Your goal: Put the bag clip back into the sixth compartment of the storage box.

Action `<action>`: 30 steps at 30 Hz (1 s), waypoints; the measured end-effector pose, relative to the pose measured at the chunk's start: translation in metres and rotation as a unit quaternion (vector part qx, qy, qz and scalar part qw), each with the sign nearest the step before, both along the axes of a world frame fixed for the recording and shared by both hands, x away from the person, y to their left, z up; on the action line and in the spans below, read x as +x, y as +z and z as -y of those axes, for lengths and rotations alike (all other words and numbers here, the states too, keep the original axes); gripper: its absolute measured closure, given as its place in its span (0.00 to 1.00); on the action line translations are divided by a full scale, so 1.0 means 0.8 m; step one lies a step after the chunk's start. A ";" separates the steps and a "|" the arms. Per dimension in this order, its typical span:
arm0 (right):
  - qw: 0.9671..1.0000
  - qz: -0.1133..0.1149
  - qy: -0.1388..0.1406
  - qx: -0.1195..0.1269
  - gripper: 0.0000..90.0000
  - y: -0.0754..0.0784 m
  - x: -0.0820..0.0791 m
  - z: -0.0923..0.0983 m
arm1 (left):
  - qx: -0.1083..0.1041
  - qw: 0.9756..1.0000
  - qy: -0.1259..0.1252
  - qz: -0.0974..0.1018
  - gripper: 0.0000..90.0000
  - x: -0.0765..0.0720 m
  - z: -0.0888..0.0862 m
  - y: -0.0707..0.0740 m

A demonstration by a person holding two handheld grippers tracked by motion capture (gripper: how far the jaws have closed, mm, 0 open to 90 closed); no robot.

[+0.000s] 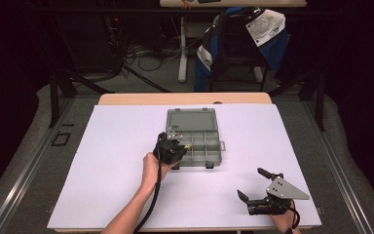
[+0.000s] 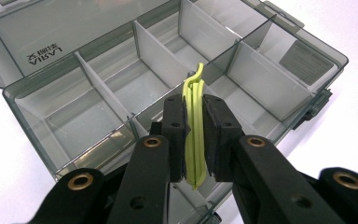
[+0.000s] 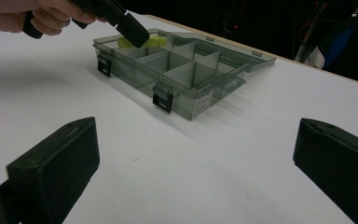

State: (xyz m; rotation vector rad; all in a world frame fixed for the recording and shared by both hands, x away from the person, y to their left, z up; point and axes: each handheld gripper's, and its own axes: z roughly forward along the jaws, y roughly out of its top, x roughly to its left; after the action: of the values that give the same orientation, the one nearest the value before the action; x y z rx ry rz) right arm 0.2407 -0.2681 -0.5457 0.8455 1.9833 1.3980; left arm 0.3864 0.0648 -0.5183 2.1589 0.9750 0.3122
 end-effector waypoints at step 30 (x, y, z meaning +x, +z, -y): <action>1.000 -0.001 0.004 0.001 0.00 0.000 0.001 -0.002 | -0.001 0.999 -0.019 0.037 0.12 -0.021 -0.012 0.021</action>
State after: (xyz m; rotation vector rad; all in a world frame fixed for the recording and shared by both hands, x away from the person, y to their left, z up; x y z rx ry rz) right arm 0.2413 -0.2667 -0.5458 0.8424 1.9892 1.4044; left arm 0.3698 0.0747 -0.5016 2.1460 0.8922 0.3711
